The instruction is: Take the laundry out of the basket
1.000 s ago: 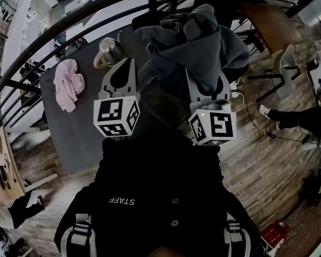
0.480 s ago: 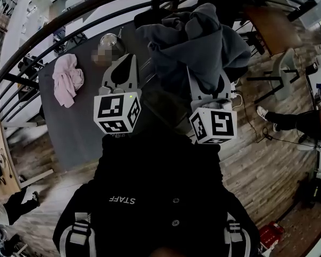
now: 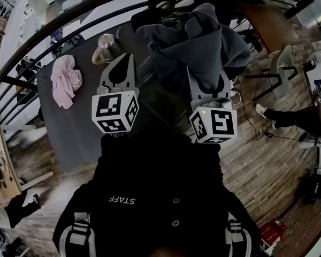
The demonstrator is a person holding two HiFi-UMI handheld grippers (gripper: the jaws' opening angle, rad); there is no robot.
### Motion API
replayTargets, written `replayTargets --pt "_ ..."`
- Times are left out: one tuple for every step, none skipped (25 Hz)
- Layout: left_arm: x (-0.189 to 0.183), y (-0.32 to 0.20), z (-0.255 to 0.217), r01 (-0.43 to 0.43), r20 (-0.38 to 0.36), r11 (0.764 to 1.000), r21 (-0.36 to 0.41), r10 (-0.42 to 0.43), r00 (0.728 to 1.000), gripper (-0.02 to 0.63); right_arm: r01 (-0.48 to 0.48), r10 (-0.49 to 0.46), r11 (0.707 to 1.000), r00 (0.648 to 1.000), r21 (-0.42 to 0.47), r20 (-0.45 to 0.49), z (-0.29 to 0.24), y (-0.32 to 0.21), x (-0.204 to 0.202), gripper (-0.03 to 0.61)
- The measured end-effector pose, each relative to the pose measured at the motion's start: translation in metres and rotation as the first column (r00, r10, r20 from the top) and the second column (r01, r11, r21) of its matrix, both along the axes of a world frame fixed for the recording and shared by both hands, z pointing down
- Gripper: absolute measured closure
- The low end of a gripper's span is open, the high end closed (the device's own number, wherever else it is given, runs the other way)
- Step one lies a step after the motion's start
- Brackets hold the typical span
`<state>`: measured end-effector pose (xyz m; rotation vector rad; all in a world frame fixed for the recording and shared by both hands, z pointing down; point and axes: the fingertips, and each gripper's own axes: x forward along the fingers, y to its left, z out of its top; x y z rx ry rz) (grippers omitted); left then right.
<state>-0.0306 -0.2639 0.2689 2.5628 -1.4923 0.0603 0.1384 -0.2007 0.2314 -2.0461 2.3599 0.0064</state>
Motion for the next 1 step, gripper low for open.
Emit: replayTargets --pt "0.0002 0.0003 -0.0001 0.0 0.0 1.0 0.0 0.0 1.0 0.612 0.0 0.0 1.0 1.0 0.001 0.0 0.0 0.0004 0.0004 0.348"
